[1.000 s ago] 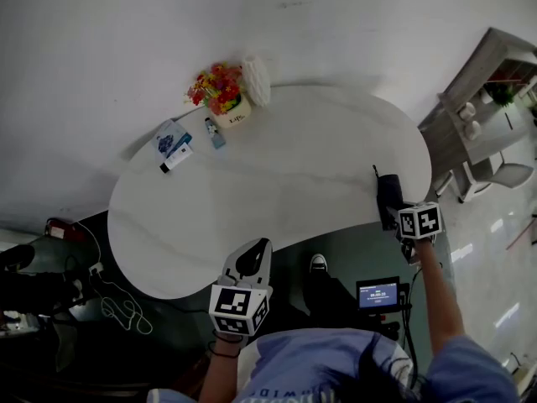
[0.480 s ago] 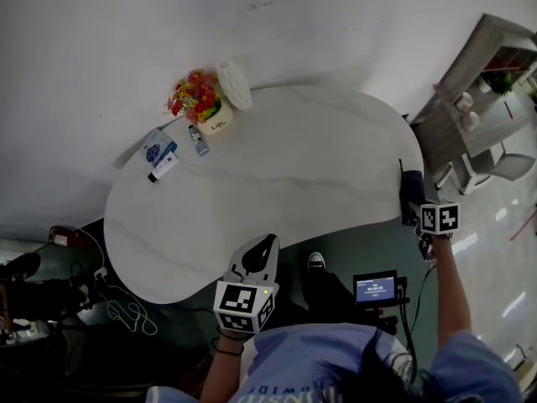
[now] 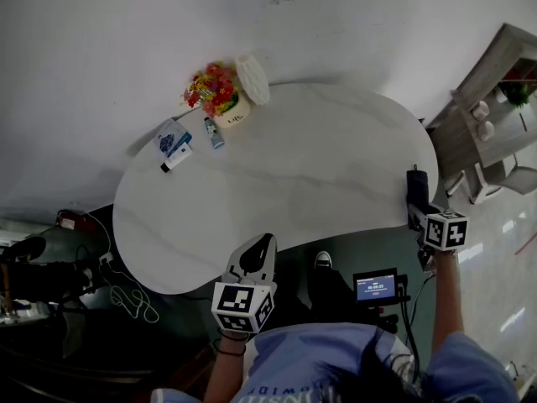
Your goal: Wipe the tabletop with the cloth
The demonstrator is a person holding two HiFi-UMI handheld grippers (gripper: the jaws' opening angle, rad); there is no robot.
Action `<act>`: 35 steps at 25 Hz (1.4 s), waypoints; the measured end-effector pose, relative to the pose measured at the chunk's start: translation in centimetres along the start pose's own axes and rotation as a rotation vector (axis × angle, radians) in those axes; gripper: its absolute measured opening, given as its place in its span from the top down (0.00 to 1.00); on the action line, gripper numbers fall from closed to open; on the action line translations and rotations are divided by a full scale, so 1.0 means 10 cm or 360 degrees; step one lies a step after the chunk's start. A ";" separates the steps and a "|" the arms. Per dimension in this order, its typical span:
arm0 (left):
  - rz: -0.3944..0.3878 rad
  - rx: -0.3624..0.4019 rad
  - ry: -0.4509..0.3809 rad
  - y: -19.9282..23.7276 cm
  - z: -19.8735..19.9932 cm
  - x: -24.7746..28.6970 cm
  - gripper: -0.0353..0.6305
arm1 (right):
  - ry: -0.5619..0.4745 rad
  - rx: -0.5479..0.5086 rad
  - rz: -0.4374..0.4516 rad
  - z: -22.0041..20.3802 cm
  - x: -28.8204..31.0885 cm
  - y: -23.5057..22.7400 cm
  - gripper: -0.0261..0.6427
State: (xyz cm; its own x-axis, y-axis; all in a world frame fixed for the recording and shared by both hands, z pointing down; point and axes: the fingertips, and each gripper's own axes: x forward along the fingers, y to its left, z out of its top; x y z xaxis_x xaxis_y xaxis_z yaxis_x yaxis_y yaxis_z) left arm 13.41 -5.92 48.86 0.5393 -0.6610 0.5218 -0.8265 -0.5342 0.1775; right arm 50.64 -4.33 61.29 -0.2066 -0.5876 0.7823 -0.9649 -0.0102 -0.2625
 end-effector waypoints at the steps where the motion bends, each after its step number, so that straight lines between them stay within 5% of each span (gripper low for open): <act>1: 0.0013 -0.0005 -0.0001 0.04 -0.01 -0.03 0.92 | -0.0010 -0.0006 0.0026 0.03 0.01 0.11 0.85; 12: 0.0039 0.0005 -0.0069 0.34 -0.14 -0.67 0.92 | -0.0147 -0.0206 0.0226 0.09 -0.26 1.48 0.85; 25: 0.0032 0.0022 -0.0101 0.85 -0.90 -2.00 0.92 | -0.0265 -0.0203 0.0238 -0.85 -0.88 2.84 0.85; 35: -0.0056 0.0056 -0.0183 0.73 -1.15 -2.49 0.92 | -0.0370 -0.0217 0.0272 -1.38 -1.29 3.55 0.85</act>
State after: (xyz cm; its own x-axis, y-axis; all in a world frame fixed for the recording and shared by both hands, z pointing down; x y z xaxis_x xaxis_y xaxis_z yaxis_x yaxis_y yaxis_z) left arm -7.94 12.72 46.77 0.5846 -0.6966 0.4160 -0.8016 -0.5750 0.1636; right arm 16.81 14.05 49.74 -0.3400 -0.7409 0.5792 -0.9355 0.2039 -0.2884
